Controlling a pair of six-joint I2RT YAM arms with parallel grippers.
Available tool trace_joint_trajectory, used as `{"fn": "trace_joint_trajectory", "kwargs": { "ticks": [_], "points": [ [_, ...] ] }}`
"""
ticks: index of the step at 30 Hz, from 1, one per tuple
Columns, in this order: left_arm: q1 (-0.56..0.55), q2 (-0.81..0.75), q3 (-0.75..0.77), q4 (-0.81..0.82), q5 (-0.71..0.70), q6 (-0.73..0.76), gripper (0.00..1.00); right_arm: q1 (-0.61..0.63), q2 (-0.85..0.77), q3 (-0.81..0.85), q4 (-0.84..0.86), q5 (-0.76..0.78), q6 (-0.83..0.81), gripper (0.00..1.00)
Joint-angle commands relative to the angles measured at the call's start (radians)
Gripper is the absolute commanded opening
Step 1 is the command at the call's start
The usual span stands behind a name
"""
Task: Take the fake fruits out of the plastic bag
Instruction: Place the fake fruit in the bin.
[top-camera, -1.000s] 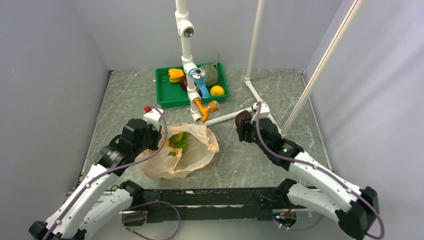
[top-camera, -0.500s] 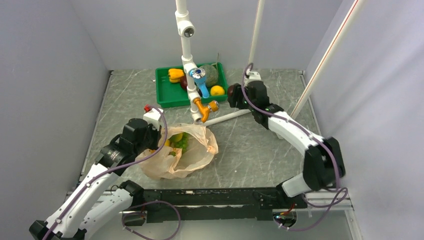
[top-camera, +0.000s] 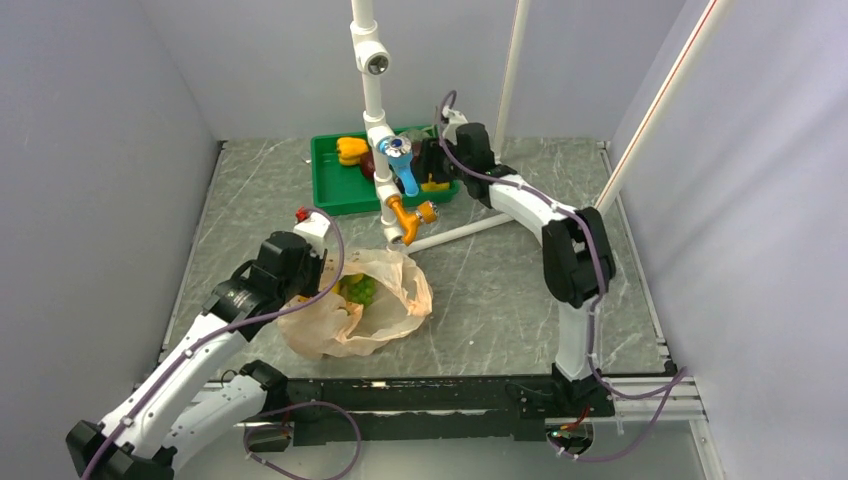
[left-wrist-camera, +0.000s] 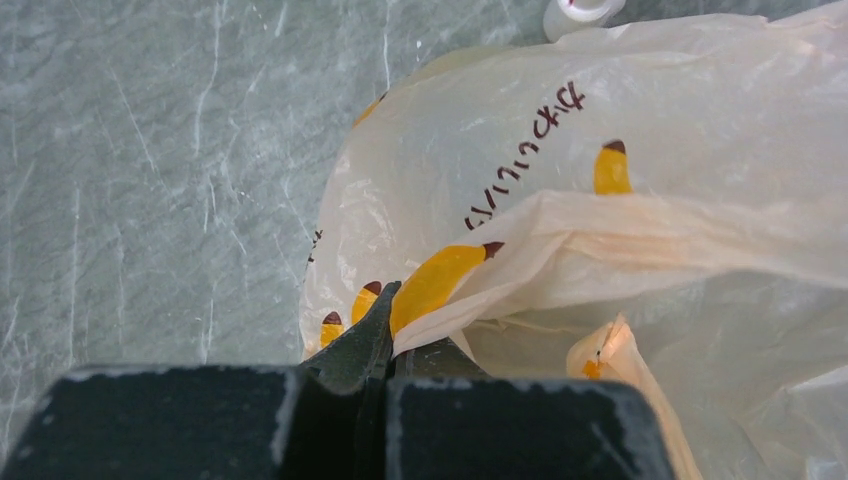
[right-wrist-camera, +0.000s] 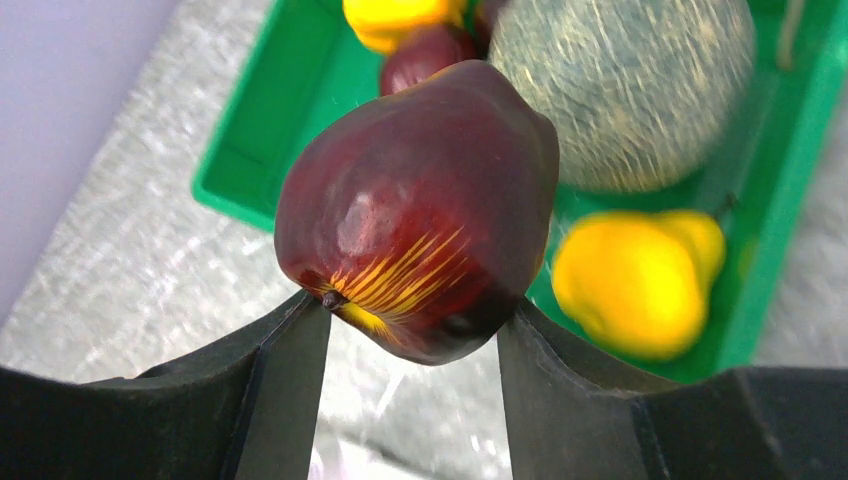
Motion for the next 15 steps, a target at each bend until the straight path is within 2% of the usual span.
{"fn": "trace_joint_trajectory", "kwargs": {
  "ticks": [1, 4, 9, 12, 15],
  "points": [
    [0.003, 0.038, 0.019, 0.012, -0.013, 0.004, 0.00, 0.005, 0.137, 0.227, 0.060, -0.164, 0.030, 0.04],
    [0.002, 0.039, 0.014, 0.018, -0.012, 0.006, 0.00, 0.022, 0.253, 0.370, 0.023, -0.170, 0.037, 0.05],
    [0.002, 0.043, 0.013, 0.022, -0.005, 0.009, 0.00, 0.063, 0.390, 0.594, -0.076, -0.117, 0.040, 0.15],
    [0.002, 0.045, 0.012, 0.025, 0.006, 0.010, 0.00, 0.069, 0.442, 0.665, -0.102, -0.085, 0.058, 0.17],
    [0.001, 0.042, 0.012, 0.024, 0.011, 0.010, 0.00, 0.074, 0.487, 0.704, -0.087, -0.134, 0.089, 0.20]
  ]
}}
